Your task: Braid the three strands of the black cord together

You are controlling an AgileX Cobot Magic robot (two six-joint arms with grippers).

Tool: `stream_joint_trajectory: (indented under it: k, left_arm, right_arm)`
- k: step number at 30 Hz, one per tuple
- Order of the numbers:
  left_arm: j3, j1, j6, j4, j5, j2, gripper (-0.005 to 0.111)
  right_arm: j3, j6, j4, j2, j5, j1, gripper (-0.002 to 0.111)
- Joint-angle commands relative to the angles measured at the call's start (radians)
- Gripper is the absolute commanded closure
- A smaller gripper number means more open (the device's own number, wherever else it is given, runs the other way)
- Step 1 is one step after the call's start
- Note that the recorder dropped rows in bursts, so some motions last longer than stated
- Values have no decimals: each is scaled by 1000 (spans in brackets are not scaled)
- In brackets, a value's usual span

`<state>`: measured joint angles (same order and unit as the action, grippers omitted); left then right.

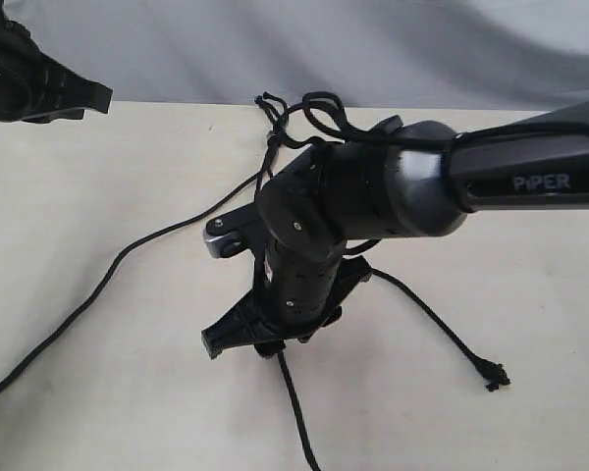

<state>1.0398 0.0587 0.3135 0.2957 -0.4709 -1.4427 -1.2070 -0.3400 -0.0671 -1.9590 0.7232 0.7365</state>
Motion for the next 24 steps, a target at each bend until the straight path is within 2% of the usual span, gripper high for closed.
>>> stream_joint_trajectory:
  k: [1,4,9,13,18,24]
  left_arm:
    - [3,-2,3,-10,7,2,105]
    - [3,-2,3,-10,3,2,105]
    - [3,-2,3,-10,1,2,105]
    - [3,-2,3,-10,1,2,105]
    - [3,-2,8,-10,1,2,105]
    - [3,-2,8,-10,1,0,105]
  right_arm:
    - [-6,-2,26,-31,16,1,63]
    - [-6,12,26,-43,16,1,70]
    - [-9,87,19,-41,20,1,109]
    - [-45,120,-4,0,64,-1,109]
    - [-118,61,-202,79,186,-9,109]
    - [-167,20,-343,153,289,-111,109]
